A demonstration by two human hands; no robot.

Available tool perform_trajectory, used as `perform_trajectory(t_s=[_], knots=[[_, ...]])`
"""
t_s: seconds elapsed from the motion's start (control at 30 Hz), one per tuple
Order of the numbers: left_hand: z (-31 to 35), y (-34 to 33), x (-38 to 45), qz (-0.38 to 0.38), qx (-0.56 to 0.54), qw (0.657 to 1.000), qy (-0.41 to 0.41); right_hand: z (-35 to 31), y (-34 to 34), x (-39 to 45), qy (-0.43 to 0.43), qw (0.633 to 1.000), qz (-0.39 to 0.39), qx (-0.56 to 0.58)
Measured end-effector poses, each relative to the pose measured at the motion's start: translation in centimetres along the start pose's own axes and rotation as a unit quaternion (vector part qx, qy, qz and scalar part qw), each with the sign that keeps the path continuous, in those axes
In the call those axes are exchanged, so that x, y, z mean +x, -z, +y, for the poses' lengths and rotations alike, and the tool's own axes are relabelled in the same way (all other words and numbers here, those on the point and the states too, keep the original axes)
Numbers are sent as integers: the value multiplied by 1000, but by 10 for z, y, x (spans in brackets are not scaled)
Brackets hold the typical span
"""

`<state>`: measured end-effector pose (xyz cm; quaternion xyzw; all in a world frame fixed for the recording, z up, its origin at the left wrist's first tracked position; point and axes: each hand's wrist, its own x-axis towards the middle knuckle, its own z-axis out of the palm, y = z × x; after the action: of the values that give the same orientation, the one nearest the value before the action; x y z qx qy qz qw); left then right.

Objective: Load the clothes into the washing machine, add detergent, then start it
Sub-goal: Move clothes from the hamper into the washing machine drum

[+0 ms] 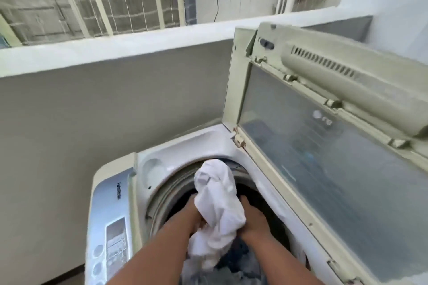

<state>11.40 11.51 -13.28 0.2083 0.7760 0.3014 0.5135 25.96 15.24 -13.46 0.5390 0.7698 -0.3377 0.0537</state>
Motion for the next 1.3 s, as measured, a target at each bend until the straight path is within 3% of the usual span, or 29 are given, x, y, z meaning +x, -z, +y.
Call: perform_trajectory(t_s=[0.07,0.17,0.3,0.5,0.73,0.87,0.97,1.3], knots=[[-16,-7,22,-37,160,986,11,18,-18,21,-51,996,-50,-46],[-34,-20,36,-89,214,970,78,40,-43,44,-118,980,-100,-123],[-43,-40,40,-198,346,915,58,63,-66,55,-170,949,-166,-208],[-55,-39,49,-128,520,844,-15,72,-73,52,-156,936,-163,-269],[-41,-19,7,-77,615,777,-108,46,-33,2,-94,966,-89,-224],[-36,-6,-38,-61,605,776,-167,22,-12,-62,-52,965,3,-258],[-28,5,-89,-63,586,777,-219,-5,-1,-123,-56,963,63,-258],[-19,2,-253,-47,602,713,-355,-26,24,-305,-114,941,222,-229]])
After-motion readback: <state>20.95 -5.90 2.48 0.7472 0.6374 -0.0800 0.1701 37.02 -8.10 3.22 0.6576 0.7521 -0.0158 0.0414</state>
